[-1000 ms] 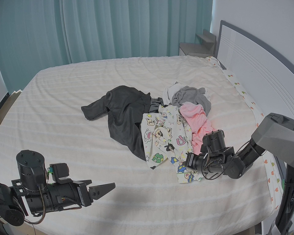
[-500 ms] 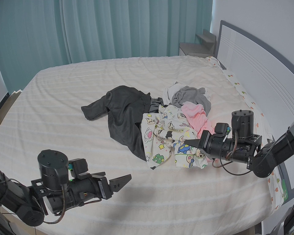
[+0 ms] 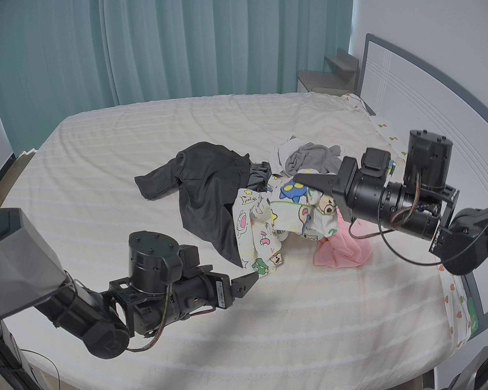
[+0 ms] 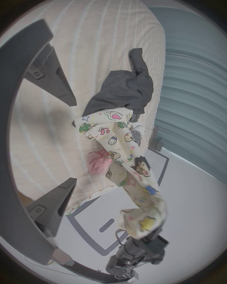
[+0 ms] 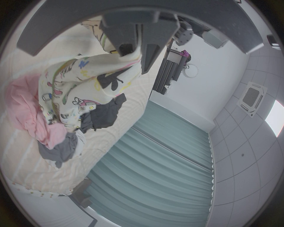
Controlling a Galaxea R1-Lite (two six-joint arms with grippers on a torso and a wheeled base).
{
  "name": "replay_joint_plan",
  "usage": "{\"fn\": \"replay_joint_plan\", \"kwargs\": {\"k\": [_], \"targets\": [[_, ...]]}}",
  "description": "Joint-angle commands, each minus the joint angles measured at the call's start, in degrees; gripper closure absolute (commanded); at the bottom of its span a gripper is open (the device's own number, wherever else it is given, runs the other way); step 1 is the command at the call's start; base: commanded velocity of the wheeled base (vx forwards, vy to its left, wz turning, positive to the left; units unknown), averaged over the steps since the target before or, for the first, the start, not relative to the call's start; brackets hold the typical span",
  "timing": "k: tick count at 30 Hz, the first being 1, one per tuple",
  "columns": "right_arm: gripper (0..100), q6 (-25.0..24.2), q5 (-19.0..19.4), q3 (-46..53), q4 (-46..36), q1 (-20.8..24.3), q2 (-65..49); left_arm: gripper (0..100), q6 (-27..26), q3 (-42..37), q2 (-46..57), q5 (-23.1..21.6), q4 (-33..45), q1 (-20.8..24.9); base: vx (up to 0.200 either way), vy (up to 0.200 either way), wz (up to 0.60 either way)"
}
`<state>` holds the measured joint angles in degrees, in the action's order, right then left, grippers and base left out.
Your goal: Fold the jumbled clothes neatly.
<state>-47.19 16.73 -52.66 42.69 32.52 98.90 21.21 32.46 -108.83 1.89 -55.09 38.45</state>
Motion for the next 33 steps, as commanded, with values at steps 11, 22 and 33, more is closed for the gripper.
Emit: {"fn": "replay_joint_plan", "kwargs": {"k": [11, 22, 33], "targets": [[100, -0.1, -0.2, -14.5, -6.8, 1.8, -0.6, 0, -5.7, 16.3, -12.6, 7.7, 0.2, 1.1, 0.000, 0.000, 0.00], [100, -0.2, -0.2, -17.6, -10.2, 1.9, -1.3, 0, -8.3, 23.5, -17.4, 15.2, 0.4, 2.2, 0.000, 0.000, 0.00], [100, -1.5, -1.9, -19.2, -10.3, 5.0, -1.5, 0, -8.8, 23.2, -17.7, 15.5, 0.0, 2.3, 0.000, 0.000, 0.00]]}}
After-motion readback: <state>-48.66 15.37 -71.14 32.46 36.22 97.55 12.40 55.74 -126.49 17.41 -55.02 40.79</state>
